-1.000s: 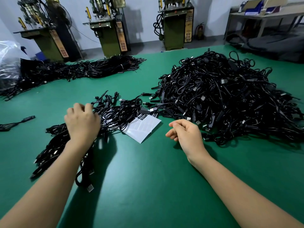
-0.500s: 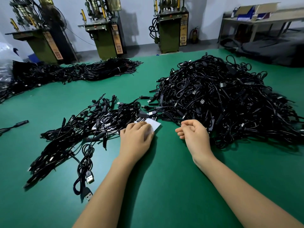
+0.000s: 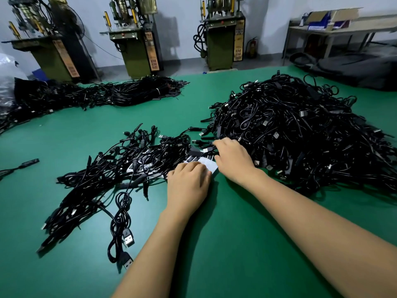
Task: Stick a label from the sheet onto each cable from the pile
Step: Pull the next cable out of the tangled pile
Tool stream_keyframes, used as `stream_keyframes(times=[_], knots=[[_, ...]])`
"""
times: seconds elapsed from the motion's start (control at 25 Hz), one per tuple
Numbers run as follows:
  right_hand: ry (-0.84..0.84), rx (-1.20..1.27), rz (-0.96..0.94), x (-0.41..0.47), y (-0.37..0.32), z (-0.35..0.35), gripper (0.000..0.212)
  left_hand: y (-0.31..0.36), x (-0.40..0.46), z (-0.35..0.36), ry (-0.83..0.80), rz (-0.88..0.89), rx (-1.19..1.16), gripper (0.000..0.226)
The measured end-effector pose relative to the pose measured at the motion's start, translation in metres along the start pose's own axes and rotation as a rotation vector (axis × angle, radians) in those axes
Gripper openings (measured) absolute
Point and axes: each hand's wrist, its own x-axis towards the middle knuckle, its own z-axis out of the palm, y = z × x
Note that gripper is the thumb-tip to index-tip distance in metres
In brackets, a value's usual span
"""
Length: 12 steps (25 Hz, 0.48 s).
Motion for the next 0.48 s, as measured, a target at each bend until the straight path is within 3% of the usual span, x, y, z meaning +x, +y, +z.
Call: stream_keyframes(times=[0.08,0.2,0.36,0.48], knots=[[-0.007,-0.133,0.002,0.004,0.001,0.007,0.032,-0.001,0.001,-0.001,0.01,0.009,-0.01,0.026],[0.09,-0.122,0.007,0.004,0.002,0.008,0.026,-0.001,0.0,-0.002,0.018,0.01,-0.026,0.024],[0.068,0.136,0.068,0.006,0.005,-0.008,0.006,0.0,0.0,-0.003,0.009,0.02,-0.027,0.022],[0.188,0.362,0.136,0.007,0.007,-0.028,0.007,-0.001,0.0,-0.004,0.0,0.016,-0.032,0.022]])
